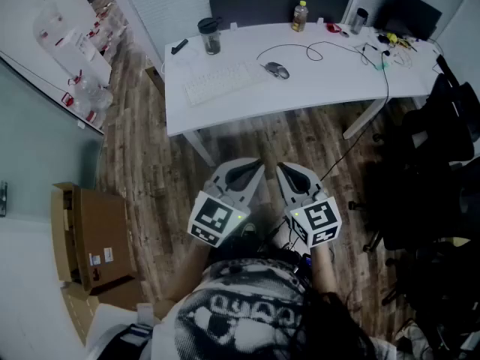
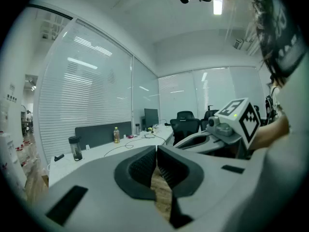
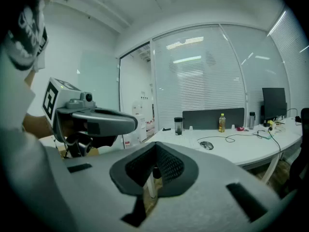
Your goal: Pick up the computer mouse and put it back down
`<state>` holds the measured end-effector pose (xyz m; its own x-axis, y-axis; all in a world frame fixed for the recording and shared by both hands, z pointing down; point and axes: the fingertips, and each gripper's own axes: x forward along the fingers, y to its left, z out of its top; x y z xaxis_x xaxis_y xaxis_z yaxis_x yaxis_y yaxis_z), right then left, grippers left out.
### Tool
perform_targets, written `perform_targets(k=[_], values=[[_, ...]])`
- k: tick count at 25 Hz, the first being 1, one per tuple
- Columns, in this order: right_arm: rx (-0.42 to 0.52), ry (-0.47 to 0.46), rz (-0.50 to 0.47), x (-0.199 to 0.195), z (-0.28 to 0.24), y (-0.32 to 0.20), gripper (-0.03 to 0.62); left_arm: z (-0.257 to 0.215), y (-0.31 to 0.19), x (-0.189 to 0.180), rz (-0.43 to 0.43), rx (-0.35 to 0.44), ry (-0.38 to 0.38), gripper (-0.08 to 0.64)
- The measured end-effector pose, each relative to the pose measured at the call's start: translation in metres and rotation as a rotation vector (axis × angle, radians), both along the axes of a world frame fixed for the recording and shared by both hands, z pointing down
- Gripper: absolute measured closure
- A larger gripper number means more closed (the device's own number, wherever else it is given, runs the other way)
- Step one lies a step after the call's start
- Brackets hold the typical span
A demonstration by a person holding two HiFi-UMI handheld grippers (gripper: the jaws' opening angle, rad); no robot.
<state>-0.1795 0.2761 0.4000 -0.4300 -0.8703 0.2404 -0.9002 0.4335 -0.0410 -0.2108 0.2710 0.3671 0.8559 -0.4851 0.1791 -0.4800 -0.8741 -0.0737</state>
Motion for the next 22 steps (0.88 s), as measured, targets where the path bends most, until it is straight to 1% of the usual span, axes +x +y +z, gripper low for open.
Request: perform_targets(k=[4, 13, 18, 22], values=[[-0.015, -0.028, 0.03, -0.003, 0.007, -0.003, 0.6, 0.01, 0.0, -0.006, 0.014, -0.022, -0.011, 0.554], [-0.036, -0.048, 0.093, -0.01, 0.017, -0.007, 0.598, 0.023, -0.012, -0.021, 0.051, -0.046, -0.003, 0.554], [-0.057, -0.046, 0.135, -0.003, 0.024, -0.003, 0.6, 0.032, -0.022, -0.021, 0.057, -0.065, 0.003, 0.554], [-0.073, -0.052, 0.16, 0.007, 0.026, -0.002, 0.6, 0.037, -0.02, -0.017, 0.07, -0.086, 0.017, 0.554]])
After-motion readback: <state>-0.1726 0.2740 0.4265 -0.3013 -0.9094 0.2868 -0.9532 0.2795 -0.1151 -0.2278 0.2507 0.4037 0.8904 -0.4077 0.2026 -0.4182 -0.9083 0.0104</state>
